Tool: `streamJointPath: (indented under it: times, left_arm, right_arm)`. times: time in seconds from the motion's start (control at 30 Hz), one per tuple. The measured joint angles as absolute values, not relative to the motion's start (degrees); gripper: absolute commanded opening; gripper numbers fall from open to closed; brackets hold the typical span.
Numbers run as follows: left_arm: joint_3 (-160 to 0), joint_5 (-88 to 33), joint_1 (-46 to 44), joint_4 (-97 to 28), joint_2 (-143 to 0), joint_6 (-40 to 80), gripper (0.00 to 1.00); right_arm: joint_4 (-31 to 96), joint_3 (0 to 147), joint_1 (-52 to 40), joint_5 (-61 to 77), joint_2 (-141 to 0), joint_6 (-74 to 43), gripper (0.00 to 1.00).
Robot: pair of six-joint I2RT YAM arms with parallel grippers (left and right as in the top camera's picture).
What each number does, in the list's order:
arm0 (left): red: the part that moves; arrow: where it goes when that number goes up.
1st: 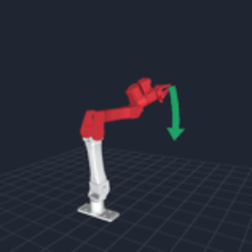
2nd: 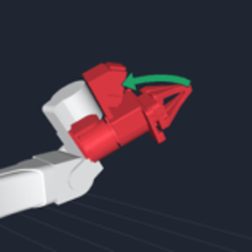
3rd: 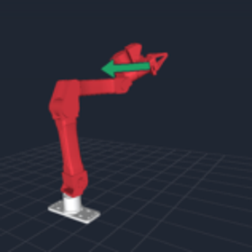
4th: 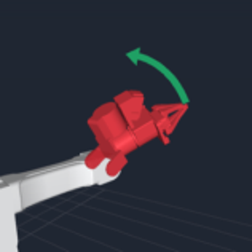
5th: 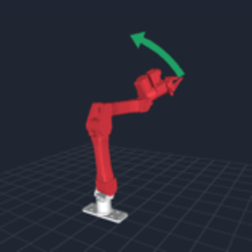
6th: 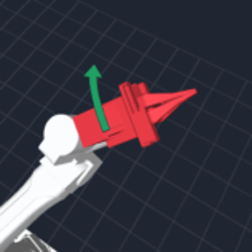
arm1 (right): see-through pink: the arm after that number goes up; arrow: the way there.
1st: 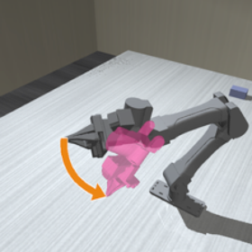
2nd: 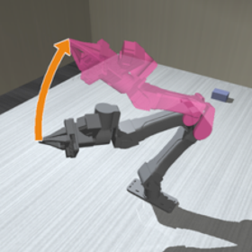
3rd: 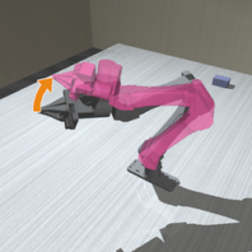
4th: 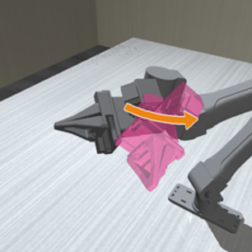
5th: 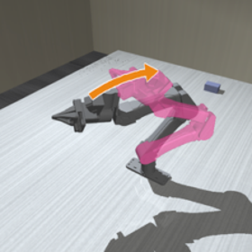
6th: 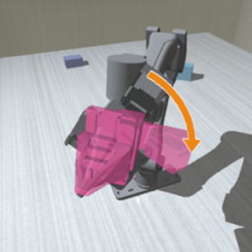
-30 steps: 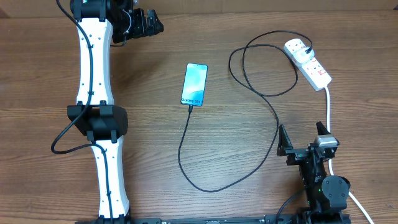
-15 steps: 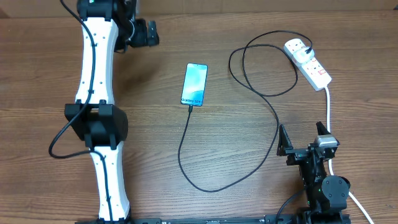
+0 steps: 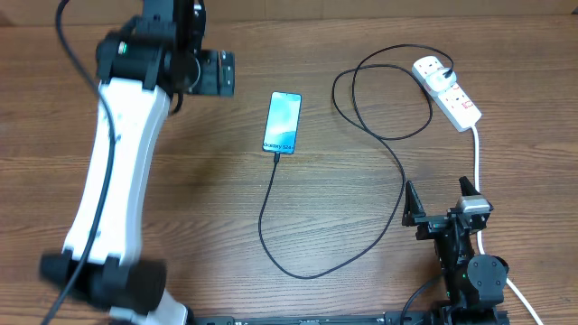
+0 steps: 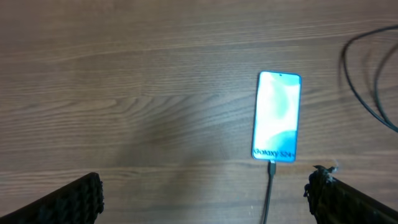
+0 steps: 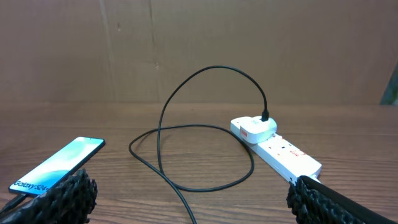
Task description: Plug charger to phone and switch on socket
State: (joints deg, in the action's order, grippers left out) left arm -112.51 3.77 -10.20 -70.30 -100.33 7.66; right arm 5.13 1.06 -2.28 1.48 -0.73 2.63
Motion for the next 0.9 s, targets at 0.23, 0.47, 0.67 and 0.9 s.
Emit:
streamJointPath:
  times: [0.23,0.47,0.67,0.9]
  left_arm:
    - [-91.09,5.39,-9.76,-59.59,-86.74,7.66,1.0]
    - [-73.76,2.5,-6.39,-53.52,-77.89,7.68,1.0]
    - [-67.99,1.06,-3.79,-52.49,-67.26,7.68,1.0]
    - [-59.2,-1.67,-0.12,-46.85,-58.59,7.64,1.0]
  right_arm:
    - [5.15,1.06,-2.31,1.45,-0.73,2.61,1.0]
    - [5.17,1.06,-2.31,1.45,-0.73,2.61,1.0]
    - [5.19,1.06,-2.28,1.48,-0.73,2.59,1.0]
    - [5.17,1.06,-2.31,1.45,-0.73,2.61,1.0]
